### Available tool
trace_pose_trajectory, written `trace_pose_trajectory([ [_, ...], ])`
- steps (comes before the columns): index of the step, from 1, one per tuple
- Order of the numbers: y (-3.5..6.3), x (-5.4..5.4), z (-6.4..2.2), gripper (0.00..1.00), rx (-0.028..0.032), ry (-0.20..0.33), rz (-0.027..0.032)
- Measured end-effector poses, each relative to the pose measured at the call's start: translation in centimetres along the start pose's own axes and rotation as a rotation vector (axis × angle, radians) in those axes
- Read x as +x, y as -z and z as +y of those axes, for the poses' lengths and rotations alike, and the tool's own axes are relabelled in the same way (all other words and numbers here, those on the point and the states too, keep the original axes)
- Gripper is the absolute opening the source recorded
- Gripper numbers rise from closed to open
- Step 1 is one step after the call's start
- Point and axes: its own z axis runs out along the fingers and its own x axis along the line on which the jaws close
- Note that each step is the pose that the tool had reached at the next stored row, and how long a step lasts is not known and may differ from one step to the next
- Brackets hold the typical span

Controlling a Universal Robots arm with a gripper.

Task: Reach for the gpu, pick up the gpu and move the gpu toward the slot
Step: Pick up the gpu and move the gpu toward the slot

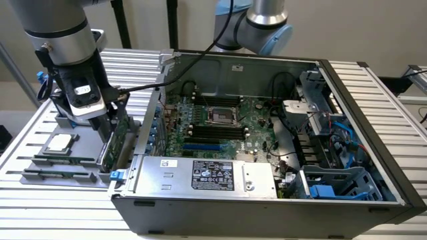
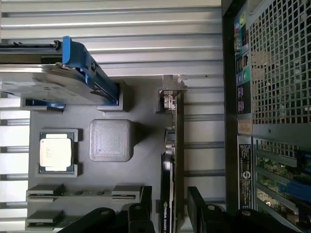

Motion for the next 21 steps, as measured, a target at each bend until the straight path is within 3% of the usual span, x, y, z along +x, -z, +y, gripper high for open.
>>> trace_pose_trajectory([
  [13, -2.36, 0.0, -0.06, 0.42, -0.0001, -0.023, -0.0008],
  [21, -3.69, 0.0, 0.57, 0.42, 0.0015, -0.025, -0.0010],
])
